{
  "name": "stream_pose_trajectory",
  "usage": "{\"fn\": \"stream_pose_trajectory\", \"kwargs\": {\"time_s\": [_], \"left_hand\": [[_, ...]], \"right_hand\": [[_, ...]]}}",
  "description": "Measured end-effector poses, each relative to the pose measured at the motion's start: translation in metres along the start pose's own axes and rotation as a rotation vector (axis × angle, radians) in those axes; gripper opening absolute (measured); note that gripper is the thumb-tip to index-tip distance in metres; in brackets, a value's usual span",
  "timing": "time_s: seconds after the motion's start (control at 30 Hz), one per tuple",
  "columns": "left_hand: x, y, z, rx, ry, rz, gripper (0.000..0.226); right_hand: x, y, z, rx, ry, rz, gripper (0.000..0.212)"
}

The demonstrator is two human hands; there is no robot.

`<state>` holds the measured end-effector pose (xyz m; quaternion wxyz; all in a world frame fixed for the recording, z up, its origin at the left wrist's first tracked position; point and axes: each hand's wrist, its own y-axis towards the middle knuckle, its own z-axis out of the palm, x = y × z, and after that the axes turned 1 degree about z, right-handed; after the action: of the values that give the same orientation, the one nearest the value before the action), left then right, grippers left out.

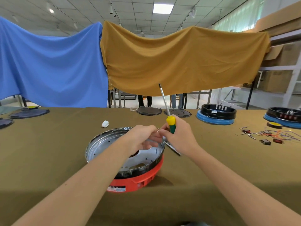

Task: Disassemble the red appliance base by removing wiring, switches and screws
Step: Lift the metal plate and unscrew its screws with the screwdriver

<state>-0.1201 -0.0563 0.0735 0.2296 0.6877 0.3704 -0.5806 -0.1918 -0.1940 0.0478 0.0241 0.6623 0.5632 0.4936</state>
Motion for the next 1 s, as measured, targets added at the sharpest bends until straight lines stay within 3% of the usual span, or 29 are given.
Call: {"fn": "stream_pose_trajectory", "kwargs": {"time_s": [0.13, 0.2, 0.27, 0.33, 0.57, 0.7, 0.8, 0.9, 1.0], "left_hand": [[0.015, 0.004, -0.029, -0.087, 0.709, 0.278, 0.030], [0.023, 0.004, -0.044, -0.074, 1.074, 0.279, 0.028], [0.031, 0.004, -0.053, -0.024, 1.225, 0.190, 0.043], [0.034, 0.001, -0.056, 0.024, 1.173, 0.145, 0.041], [0.036, -0.002, -0.061, 0.042, 1.055, 0.193, 0.034], [0.034, -0.007, -0.076, -0.090, 1.017, 0.240, 0.039], [0.035, -0.011, -0.096, -0.345, 1.099, 0.258, 0.036], [0.038, -0.018, -0.121, -0.452, 1.126, -0.011, 0.041], [0.046, -0.026, -0.138, -0.326, 0.757, -0.265, 0.024]], "right_hand": [[-0.023, 0.004, -0.029, 0.114, -0.197, 0.175, 0.018], [-0.039, 0.001, -0.044, 0.199, -0.312, 0.250, 0.017], [-0.051, -0.004, -0.052, 0.299, -0.409, 0.304, 0.015], [-0.058, -0.007, -0.053, 0.360, -0.485, 0.341, 0.010], [-0.061, -0.012, -0.046, 0.387, -0.461, 0.412, 0.023], [-0.049, -0.007, -0.049, 0.185, -0.148, 0.474, 0.018], [-0.033, -0.007, -0.044, 0.227, 0.251, 0.657, 0.020], [-0.023, -0.013, -0.028, 0.309, 0.385, 0.742, 0.034], [-0.014, -0.020, -0.010, 0.305, 0.482, 0.804, 0.036]]}}
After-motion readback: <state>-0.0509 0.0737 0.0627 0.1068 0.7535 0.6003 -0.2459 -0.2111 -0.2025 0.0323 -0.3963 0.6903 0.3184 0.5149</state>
